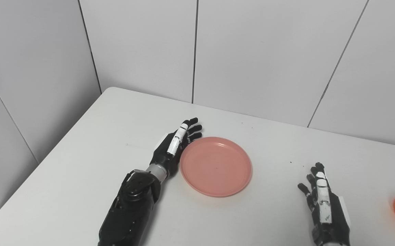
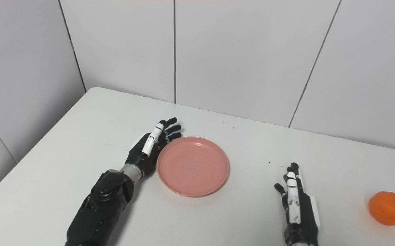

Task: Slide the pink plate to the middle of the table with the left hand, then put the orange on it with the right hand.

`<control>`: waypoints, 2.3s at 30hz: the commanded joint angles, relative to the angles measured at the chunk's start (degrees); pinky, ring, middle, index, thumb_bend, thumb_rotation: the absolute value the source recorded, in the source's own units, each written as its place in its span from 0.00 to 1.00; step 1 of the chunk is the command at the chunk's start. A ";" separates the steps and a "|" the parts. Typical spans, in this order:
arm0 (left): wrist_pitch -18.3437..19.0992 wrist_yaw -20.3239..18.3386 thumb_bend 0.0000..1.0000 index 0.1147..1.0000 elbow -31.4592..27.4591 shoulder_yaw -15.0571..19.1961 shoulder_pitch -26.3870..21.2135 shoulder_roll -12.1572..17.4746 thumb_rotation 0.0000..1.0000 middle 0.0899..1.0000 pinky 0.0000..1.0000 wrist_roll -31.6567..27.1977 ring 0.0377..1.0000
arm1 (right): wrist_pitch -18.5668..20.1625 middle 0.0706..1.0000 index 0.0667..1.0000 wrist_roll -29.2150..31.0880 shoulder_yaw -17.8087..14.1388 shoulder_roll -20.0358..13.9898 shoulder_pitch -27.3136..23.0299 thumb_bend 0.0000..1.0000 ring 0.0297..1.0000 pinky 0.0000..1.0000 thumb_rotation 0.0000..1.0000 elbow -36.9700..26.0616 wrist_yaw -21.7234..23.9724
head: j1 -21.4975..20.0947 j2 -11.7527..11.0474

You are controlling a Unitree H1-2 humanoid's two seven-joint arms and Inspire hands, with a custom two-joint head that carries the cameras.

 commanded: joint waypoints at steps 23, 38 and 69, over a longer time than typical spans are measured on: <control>1.54 -1.57 0.35 0.87 -2.19 -3.15 3.22 -4.27 1.00 0.89 0.89 1.19 0.89 | 1.24 1.00 1.00 -2.04 1.07 2.28 -1.34 0.22 0.98 1.00 1.00 -1.09 -1.18 | -3.17 1.28; 0.77 -0.79 0.37 0.88 -1.93 -2.13 3.84 -4.48 1.00 0.90 0.90 1.88 0.90 | 1.26 1.00 1.00 -2.27 0.92 1.69 -1.56 0.23 0.98 1.00 1.00 -1.91 -1.11 | -6.88 1.67; -4.47 -4.37 0.36 0.90 1.11 2.17 5.97 -3.22 1.00 0.91 0.93 -0.16 0.92 | 7.84 0.85 0.84 -15.83 1.19 -7.14 -5.85 0.32 0.85 0.84 1.00 -17.94 -0.28 | -28.20 -5.89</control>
